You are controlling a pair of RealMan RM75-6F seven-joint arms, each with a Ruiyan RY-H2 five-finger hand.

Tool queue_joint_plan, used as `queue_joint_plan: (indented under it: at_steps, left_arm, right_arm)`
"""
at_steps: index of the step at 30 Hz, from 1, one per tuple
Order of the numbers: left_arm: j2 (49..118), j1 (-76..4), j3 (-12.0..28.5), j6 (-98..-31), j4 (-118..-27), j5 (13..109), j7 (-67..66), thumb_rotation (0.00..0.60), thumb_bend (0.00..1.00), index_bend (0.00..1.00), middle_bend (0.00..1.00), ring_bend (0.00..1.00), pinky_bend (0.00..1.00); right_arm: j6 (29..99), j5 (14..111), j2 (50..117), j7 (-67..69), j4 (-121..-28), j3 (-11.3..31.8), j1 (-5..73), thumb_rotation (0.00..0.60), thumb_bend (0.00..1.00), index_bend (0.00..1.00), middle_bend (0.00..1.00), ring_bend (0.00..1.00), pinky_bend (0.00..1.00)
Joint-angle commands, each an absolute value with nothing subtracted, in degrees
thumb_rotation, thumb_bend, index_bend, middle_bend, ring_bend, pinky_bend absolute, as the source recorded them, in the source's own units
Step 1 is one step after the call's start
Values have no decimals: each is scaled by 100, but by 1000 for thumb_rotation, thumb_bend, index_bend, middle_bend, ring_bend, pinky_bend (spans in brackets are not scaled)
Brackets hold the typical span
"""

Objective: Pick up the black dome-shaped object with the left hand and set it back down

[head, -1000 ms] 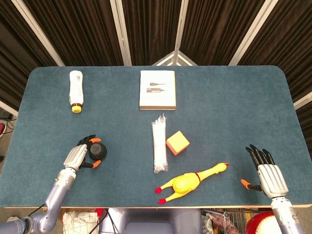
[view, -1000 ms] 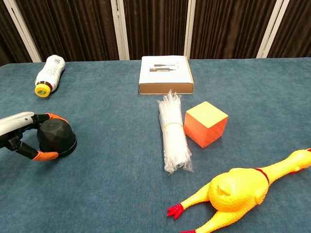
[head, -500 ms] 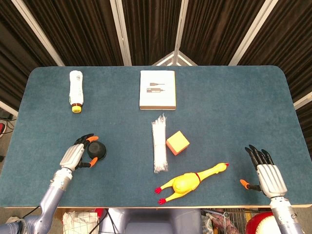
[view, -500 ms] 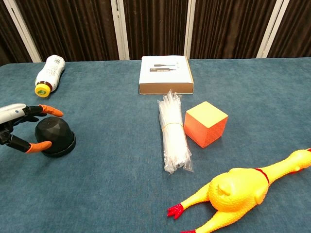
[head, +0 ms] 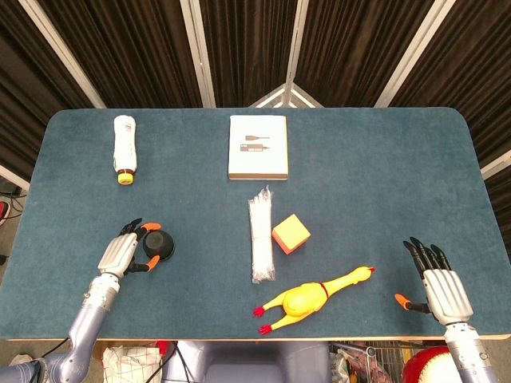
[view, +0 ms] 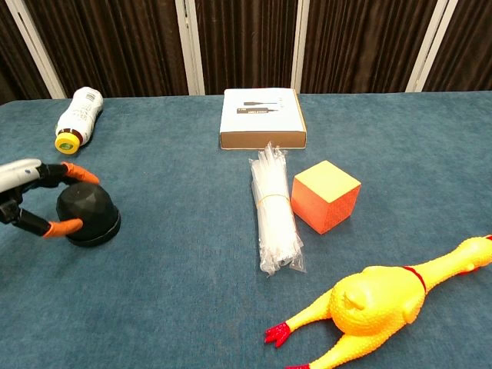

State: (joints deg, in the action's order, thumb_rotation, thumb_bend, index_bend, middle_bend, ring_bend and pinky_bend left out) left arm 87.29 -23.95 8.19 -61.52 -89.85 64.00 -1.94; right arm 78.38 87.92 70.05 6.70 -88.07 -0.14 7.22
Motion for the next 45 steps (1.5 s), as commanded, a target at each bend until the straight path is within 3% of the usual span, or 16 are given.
queue_joint_plan:
  at_steps: [1, 10, 18, 26, 33, 38, 45]
  left_arm:
    - [8560, -2368, 974, -6351, -9330, 6498, -140, 600, 646, 267, 422, 0, 0]
    - [7920, -2440, 1360, -6694, -10584, 6688, -291, 600, 647, 274, 421, 0, 0]
    - [8720, -3034, 1281, -6140, -10140, 5936, -1130, 600, 634, 269, 408, 0, 0]
    - [9253, -3292, 1172, -6194, -9774, 5293, -1854, 600, 615, 256, 337, 0, 0]
    - [9045, -3459, 1058, -5601, -9787, 4733, -1903, 600, 409, 166, 8, 0, 0]
    - [8812, -3514, 1073, -5569, -9996, 4725, -1861, 600, 294, 97, 0, 0, 0]
    - [8081, -3202, 1096, -6158, -10986, 5497, -1581, 600, 286, 21, 0, 0, 0]
  right_arm:
    - [7841, 8793, 7006, 650, -8809, -12, 723, 600, 189, 20, 30, 124, 0]
    - [7842, 8802, 7003, 646, -8838, -16, 727, 600, 189, 20, 30, 124, 0]
    - [7905, 8800, 6952, 735, -8846, 5, 704, 600, 189, 20, 30, 124, 0]
    - [7916, 8827, 6920, 816, -8845, -3, 702, 600, 189, 20, 30, 124, 0]
    - [7880, 8830, 6923, 822, -8851, -20, 710, 600, 189, 20, 30, 124, 0]
    - [7821, 8799, 6961, 794, -8815, -18, 730, 600, 189, 20, 30, 124, 0]
    - [7850, 8815, 6962, 794, -8845, -16, 725, 600, 189, 20, 30, 124, 0]
